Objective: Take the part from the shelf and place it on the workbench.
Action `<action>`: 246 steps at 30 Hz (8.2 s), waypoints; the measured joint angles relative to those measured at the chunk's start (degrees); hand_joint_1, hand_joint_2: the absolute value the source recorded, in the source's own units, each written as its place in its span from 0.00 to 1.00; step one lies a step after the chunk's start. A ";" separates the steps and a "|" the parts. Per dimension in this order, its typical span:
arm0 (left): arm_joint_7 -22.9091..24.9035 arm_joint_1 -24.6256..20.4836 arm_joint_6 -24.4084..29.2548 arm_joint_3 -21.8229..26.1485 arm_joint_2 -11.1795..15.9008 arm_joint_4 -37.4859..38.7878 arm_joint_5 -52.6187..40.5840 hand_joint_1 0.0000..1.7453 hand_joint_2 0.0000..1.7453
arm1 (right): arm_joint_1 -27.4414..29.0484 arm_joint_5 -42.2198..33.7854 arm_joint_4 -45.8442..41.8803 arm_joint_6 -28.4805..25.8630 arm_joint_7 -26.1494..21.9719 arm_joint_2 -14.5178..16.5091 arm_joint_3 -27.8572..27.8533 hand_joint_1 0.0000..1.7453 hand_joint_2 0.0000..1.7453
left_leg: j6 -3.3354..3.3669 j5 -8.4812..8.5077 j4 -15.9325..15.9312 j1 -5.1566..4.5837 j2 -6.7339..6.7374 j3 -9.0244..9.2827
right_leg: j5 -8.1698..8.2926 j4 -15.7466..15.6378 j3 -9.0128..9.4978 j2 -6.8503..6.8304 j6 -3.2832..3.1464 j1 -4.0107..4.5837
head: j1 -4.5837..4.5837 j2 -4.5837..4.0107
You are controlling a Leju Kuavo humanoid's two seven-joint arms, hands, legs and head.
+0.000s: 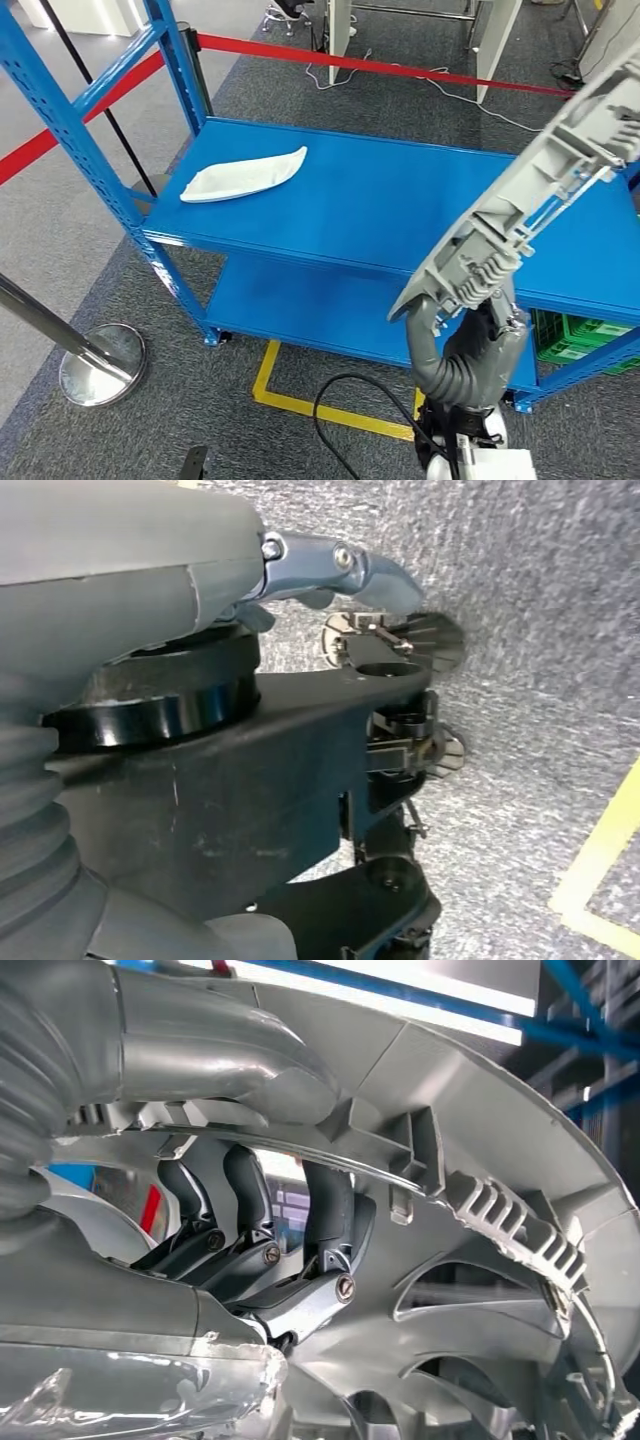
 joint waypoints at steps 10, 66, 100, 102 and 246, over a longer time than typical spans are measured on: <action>-0.42 0.19 -0.47 1.62 0.02 0.00 0.50 0.00 1.00 | -0.46 0.00 -0.16 -2.34 -1.07 -0.75 3.67 1.00 1.00 | 1.94 0.48 -0.47 0.07 -0.01 -0.07 | -5.72 14.03 -6.51 -0.16 1.41 0.05 | 0.26 0.00; 3.06 0.15 -2.79 4.24 0.57 -0.22 0.64 0.00 1.00 | -3.15 -2.86 2.37 2.99 1.86 -1.81 5.73 1.00 1.00 | 1.94 -0.87 -2.71 -0.46 0.21 3.74 | 1.42 1.30 -4.53 -0.32 0.90 -0.08 | -0.19 -0.01; 2.93 0.03 -2.79 5.25 0.50 -0.25 0.27 0.00 1.00 | -2.53 -3.90 2.23 3.69 -0.02 -1.84 5.95 1.00 1.00 | 1.96 -0.40 -3.50 -0.84 0.27 4.07 | 0.58 0.96 -2.78 -0.33 0.33 0.32 | -0.13 -0.01; 2.93 0.01 -2.78 5.27 0.46 -0.24 0.20 0.00 1.00 | -2.36 -3.85 2.24 3.41 -0.12 -1.84 5.96 1.00 1.00 | 2.64 1.35 -3.68 -0.67 0.54 2.40 | -5.74 8.77 -4.79 -0.28 0.96 0.20 | -0.08 0.00; 9.23 0.36 9.82 3.56 0.17 -0.26 -7.98 0.00 1.00 | -1.59 -0.42 0.95 -7.56 -2.42 -0.01 5.11 1.00 1.00 | -0.74 1.66 2.47 0.16 3.49 -2.35 | -1.27 -1.25 3.04 -5.55 -0.19 -0.06 | -0.85 -0.02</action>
